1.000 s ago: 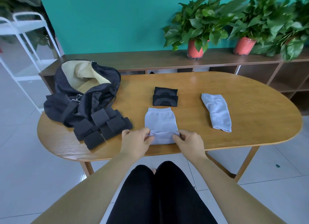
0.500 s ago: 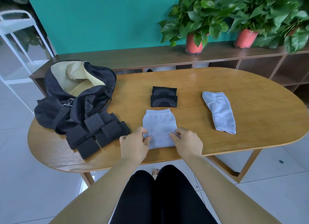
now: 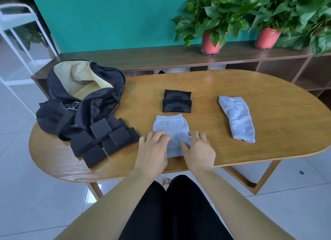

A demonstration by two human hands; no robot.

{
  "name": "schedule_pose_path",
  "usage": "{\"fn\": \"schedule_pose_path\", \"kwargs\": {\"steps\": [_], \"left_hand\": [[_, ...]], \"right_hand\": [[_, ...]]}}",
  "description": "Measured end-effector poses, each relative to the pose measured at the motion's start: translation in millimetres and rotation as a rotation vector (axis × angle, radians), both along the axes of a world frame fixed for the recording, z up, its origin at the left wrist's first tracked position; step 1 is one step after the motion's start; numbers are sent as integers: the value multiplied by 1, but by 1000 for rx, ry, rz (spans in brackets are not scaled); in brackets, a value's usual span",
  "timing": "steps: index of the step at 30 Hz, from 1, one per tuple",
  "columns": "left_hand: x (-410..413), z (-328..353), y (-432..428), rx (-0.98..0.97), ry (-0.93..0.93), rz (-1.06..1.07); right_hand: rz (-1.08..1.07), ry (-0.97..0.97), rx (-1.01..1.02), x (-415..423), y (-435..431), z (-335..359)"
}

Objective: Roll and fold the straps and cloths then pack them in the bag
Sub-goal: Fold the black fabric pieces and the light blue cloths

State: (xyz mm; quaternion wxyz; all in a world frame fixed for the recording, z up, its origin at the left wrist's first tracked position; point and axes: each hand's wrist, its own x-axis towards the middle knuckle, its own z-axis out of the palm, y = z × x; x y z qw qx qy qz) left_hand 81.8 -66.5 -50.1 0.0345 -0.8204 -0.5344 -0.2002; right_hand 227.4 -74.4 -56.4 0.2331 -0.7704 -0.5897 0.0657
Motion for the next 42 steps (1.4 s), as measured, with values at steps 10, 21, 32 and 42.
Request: {"fn": "schedule_pose_path", "kwargs": {"steps": [10,21,32,42], "left_hand": [[6,-10,-27,-56,191,-41],[8,-1,-24,-128,354,-31],[-4,6,1,-223,401,106],[7,10,18,-72,244,24]], "right_hand": [[303,-314,410,15,-19,-17],[523,-346,78,31,-23,-29],[639,-176,211,26,-41,-13],[474,6,242,60,8,12]]}}
